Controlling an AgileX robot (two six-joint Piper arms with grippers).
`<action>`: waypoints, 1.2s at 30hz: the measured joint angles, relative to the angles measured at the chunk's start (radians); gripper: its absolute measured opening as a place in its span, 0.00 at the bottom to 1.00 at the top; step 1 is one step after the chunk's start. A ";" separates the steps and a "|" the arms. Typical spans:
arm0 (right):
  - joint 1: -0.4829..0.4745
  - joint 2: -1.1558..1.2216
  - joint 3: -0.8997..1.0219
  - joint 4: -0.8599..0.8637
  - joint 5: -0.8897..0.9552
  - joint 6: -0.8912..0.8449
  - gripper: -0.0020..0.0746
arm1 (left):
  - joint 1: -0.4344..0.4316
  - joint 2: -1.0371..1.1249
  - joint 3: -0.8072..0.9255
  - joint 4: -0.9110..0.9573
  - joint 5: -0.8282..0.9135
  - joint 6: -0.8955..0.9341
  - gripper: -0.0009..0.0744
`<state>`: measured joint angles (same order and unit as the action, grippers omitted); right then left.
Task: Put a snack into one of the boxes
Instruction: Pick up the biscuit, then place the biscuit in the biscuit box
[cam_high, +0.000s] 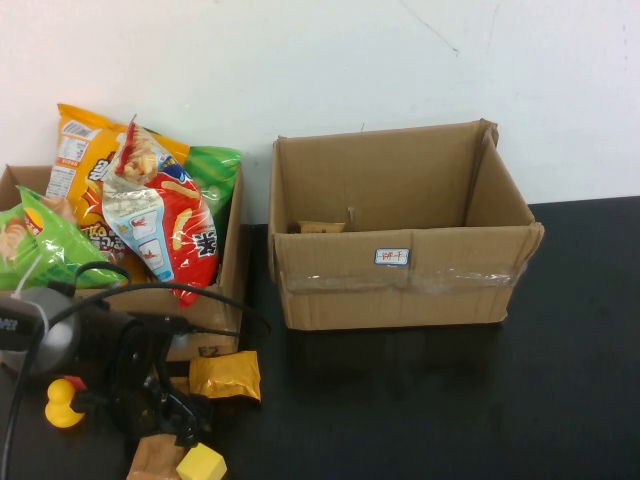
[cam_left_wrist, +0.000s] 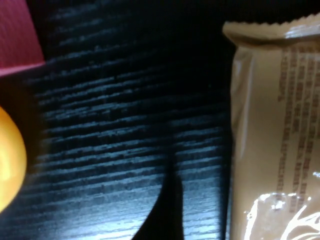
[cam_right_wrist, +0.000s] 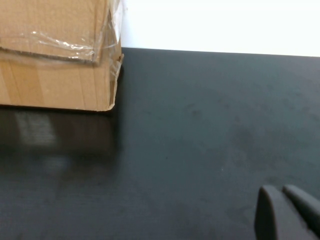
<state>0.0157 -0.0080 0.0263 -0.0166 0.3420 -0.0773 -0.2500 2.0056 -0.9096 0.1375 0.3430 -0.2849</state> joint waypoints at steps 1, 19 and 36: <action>0.000 0.000 0.000 0.000 0.000 0.000 0.02 | 0.000 0.003 0.000 -0.002 -0.002 -0.003 0.93; 0.000 0.000 0.000 0.000 0.000 0.000 0.02 | -0.013 -0.073 0.092 0.019 -0.035 -0.097 0.59; 0.000 0.000 0.000 0.000 0.000 0.000 0.02 | -0.208 -0.711 0.180 0.040 -0.134 -0.112 0.59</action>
<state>0.0157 -0.0080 0.0263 -0.0166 0.3420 -0.0773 -0.4584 1.2947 -0.7293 0.1777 0.2086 -0.3973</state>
